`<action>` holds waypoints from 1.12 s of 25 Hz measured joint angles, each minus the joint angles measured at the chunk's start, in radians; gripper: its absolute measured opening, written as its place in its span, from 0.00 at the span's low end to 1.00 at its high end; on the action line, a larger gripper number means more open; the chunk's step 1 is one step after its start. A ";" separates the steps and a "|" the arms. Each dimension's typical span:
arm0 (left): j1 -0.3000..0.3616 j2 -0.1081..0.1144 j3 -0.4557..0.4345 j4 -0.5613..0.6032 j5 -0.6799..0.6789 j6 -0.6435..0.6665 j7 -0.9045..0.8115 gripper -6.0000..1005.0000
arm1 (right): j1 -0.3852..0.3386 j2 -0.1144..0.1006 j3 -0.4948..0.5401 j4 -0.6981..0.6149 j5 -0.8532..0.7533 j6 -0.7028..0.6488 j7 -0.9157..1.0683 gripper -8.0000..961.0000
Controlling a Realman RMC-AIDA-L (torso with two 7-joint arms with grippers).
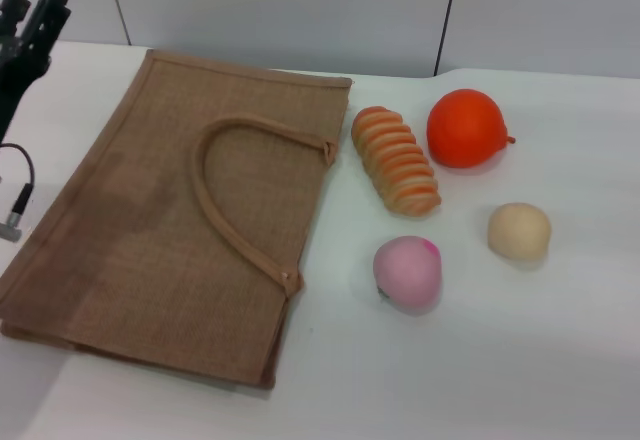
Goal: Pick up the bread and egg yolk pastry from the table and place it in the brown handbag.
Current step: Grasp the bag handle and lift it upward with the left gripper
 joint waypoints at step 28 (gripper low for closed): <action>-0.298 0.068 0.243 0.610 1.120 0.342 -1.222 0.78 | 0.003 -0.003 0.002 -0.002 0.001 0.015 0.000 0.94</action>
